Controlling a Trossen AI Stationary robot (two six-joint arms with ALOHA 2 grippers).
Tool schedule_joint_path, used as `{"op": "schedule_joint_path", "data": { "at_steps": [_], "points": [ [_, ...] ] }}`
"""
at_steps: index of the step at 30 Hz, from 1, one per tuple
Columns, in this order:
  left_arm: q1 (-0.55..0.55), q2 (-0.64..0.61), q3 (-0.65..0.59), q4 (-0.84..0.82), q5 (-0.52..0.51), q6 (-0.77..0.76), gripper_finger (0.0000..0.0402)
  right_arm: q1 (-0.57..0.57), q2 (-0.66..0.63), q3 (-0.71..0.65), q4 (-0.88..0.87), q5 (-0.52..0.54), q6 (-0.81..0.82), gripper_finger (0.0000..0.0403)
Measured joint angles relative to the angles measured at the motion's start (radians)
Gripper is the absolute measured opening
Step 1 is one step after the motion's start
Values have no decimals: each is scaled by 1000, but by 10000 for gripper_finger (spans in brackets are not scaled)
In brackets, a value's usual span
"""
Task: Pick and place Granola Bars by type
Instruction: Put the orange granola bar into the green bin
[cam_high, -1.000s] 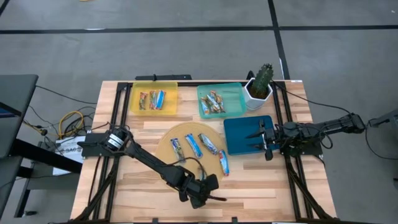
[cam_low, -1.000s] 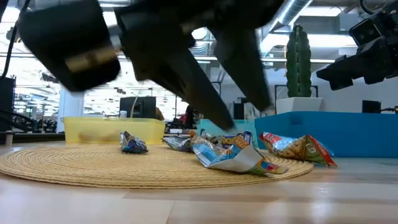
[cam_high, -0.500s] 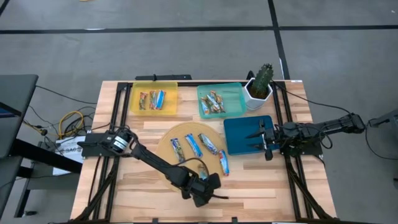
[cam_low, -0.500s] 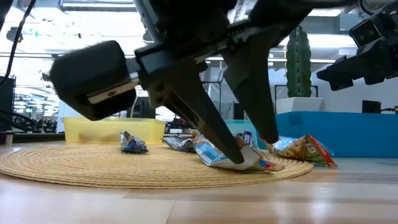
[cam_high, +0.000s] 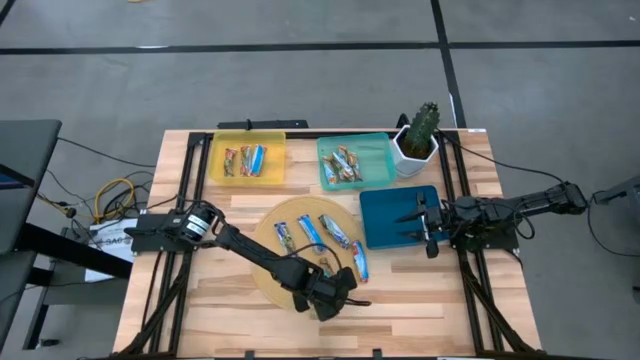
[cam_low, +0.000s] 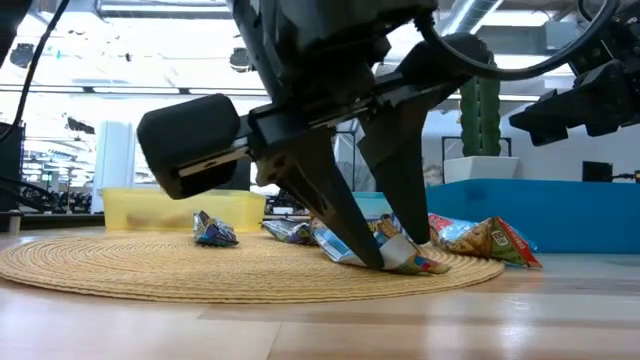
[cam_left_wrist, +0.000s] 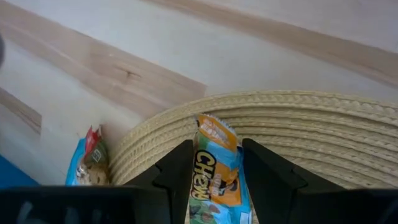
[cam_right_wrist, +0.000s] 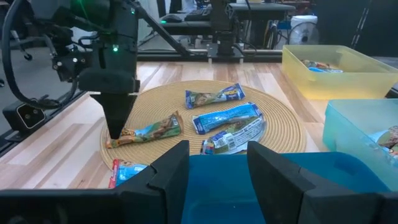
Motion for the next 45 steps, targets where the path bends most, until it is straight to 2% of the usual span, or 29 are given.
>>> {"op": "schedule_joint_path", "data": {
  "at_steps": [10,20,26,37,45],
  "points": [
    [19,27,3,15,17,-61,130,0,0,0,0,0,0,154],
    [17,30,2,23,12,-109,59,0,0,0,-1,0,0,154],
    [7,32,1,29,-2,-136,49,0,0,0,-1,0,0,154],
    [-25,21,16,5,-109,-232,47,0,0,0,-1,0,0,154],
    [-54,-37,21,21,-292,-310,46,0,0,0,-1,0,0,154]
  ]
}}
